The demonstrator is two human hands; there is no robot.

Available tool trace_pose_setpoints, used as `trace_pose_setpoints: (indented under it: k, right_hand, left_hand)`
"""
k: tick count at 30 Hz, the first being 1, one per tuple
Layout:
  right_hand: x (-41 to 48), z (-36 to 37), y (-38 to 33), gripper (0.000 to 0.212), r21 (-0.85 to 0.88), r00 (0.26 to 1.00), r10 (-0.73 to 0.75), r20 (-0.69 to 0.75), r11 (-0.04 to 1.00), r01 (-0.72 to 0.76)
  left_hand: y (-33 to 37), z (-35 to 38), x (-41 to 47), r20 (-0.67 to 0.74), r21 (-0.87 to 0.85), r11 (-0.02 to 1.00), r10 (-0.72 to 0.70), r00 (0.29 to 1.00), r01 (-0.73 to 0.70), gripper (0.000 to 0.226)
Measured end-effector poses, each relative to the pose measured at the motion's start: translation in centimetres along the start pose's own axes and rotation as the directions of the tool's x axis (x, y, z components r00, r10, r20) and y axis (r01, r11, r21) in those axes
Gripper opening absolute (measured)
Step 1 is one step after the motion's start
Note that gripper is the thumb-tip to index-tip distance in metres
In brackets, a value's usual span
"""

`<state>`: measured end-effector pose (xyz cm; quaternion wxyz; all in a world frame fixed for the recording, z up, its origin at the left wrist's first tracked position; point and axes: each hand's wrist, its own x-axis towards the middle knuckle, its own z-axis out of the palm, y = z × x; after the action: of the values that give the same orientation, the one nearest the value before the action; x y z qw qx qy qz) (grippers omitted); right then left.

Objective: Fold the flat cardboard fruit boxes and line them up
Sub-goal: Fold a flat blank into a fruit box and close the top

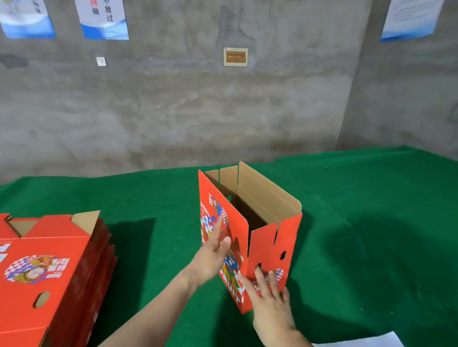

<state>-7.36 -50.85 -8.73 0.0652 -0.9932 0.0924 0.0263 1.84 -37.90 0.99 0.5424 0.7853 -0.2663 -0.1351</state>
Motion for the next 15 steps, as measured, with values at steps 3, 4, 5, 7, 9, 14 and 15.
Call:
trace_pose_setpoints:
  k: [3,4,5,7,9,14,15]
  right_hand:
    - [3.2,-1.1,1.3,0.09,-0.05,0.999,0.02,0.041,0.999,-0.018]
    - [4.5,-1.5,1.8,0.088,-0.051,0.999,0.032,0.043,0.998,-0.029]
    - [5.5,-1.8,2.2,0.086,-0.066,0.998,0.043,0.052,0.997,-0.04]
    - [7.9,-2.1,3.3,0.086,-0.107,0.995,0.082,0.06,0.991,-0.075]
    - [10.6,-2.4,5.0,0.09,-0.147,0.99,0.131,0.055,0.982,-0.122]
    - [17.1,-3.8,10.2,0.103,-0.14,0.97,0.24,0.036,0.962,-0.233]
    - [18.3,-3.9,11.2,0.104,-0.145,0.97,0.241,0.029,0.961,-0.234]
  left_hand:
    - [-4.6,1.5,1.0,-0.036,0.187,0.958,-0.216,0.976,0.219,0.053]
    - [-6.6,1.8,1.4,-0.054,0.288,0.914,-0.282,0.958,0.285,0.049]
    - [-8.4,2.0,1.4,-0.066,0.384,0.864,-0.326,0.943,0.326,0.048]
    - [-11.4,1.9,1.7,-0.089,0.532,0.768,-0.37,0.925,0.358,0.049]
    - [-13.2,1.4,2.8,-0.142,0.601,0.687,-0.41,0.901,0.408,0.051]
    - [-15.1,0.7,6.5,-0.168,0.742,0.49,-0.526,0.834,0.458,0.055]
    - [-15.2,0.7,7.3,-0.171,0.761,0.445,-0.563,0.808,0.472,0.056]
